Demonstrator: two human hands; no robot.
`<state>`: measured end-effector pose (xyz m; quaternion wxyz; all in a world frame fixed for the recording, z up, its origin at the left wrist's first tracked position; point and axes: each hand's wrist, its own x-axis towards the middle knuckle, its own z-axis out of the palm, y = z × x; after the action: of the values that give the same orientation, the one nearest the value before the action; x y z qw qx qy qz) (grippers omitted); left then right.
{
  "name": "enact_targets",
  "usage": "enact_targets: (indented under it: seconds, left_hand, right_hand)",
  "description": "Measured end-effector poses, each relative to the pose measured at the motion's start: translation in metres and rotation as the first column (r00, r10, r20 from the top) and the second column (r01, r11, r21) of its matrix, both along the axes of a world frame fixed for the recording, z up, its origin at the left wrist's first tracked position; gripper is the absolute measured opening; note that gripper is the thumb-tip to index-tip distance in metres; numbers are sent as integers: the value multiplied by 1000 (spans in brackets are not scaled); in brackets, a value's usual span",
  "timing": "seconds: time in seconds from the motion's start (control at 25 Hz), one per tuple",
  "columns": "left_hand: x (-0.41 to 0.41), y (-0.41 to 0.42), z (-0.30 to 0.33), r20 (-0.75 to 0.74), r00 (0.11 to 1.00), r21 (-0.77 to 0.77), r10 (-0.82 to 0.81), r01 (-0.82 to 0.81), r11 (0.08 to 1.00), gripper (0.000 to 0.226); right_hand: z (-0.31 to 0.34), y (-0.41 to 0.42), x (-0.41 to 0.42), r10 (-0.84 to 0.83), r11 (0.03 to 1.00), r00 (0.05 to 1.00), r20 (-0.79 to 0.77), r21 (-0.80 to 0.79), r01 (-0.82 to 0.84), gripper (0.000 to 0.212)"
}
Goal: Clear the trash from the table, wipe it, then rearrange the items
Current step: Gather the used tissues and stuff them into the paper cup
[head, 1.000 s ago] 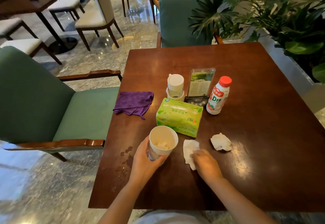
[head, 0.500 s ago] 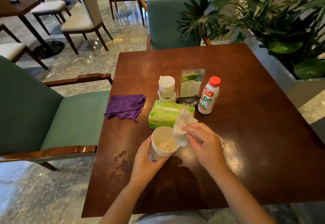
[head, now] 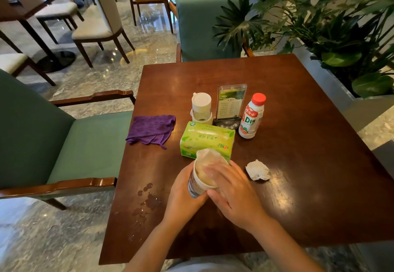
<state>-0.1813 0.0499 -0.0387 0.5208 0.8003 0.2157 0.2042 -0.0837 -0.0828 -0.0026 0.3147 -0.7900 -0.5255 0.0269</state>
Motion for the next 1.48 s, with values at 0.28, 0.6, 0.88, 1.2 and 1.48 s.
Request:
enact_targets:
  seconds: [0.28, 0.6, 0.88, 1.2, 1.48]
  left_hand:
    - [1, -4, 1, 11, 1000, 36, -27, 26, 999, 62]
    - [-1, -9, -1, -12, 999, 39, 37, -37, 999, 70]
    - [-6, -19, -2, -78, 995, -4, 55, -56, 998, 69]
    - [-9, -21, -1, -109, 989, -54, 102, -108, 993, 71]
    - [-1, -26, 6, -67, 992, -70, 107, -112, 991, 67]
  right_hand:
    - [4, -4, 9, 60, 989, 998, 14, -136, -58, 53]
    - [-52, -49, 58, -436, 898, 900, 30, -58, 437, 31]
    - [-112, -50, 111, -424, 733, 904, 55, -565, 378, 42]
    - [-112, -46, 97, -545, 797, 825, -152, -401, 452, 28]
    - [-11, -19, 55, -220, 876, 859, -463, 293, 383, 30]
